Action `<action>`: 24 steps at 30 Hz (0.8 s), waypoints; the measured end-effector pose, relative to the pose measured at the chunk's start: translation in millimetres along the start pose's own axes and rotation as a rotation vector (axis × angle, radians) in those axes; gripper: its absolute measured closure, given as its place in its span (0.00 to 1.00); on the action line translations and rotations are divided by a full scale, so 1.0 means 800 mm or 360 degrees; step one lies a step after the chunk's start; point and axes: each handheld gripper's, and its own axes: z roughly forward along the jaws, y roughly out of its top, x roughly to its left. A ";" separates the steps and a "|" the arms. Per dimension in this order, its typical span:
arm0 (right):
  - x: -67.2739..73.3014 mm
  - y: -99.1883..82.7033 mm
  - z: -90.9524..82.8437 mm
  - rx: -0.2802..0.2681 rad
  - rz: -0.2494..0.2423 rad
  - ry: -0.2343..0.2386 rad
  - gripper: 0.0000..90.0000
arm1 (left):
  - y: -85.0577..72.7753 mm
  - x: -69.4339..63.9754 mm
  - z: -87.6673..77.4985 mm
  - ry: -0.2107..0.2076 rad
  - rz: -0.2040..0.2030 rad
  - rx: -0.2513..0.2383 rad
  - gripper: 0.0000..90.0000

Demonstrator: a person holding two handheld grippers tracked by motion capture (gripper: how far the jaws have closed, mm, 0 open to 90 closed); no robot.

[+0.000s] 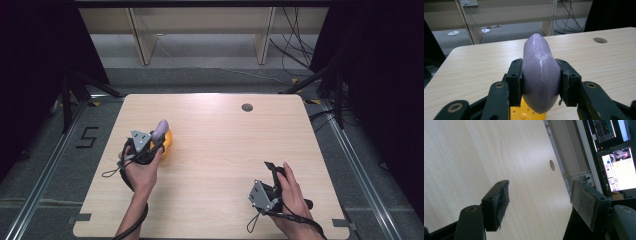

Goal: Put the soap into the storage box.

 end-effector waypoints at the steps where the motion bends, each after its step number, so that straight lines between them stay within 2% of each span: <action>1: 0.000 0.000 0.000 0.0001 0.0007 0.0001 0.35 | 0.000 0.000 0.000 0.0000 0.0000 0.0000 0.66; 8: 0.001 0.000 0.000 0.0002 0.0003 0.0007 0.35 | -0.011 0.010 0.024 0.0072 0.0002 0.0075 0.66; 10: 0.000 0.000 0.001 0.0000 -0.0020 0.0002 0.35 | -0.015 0.013 0.031 0.0072 -0.0007 0.0093 0.66; 11: 0.002 0.000 0.000 0.0015 0.0029 0.0012 0.35 | -0.016 0.015 0.033 0.0072 -0.0006 0.0103 0.65; 19: 0.004 0.000 0.000 0.0017 0.0025 0.0027 0.35 | -0.025 0.017 0.045 0.0086 -0.0010 0.0151 0.65; 24: 0.004 0.001 0.000 0.0017 0.0019 0.0027 0.35 | -0.028 0.019 0.050 0.0069 -0.0018 0.0181 0.65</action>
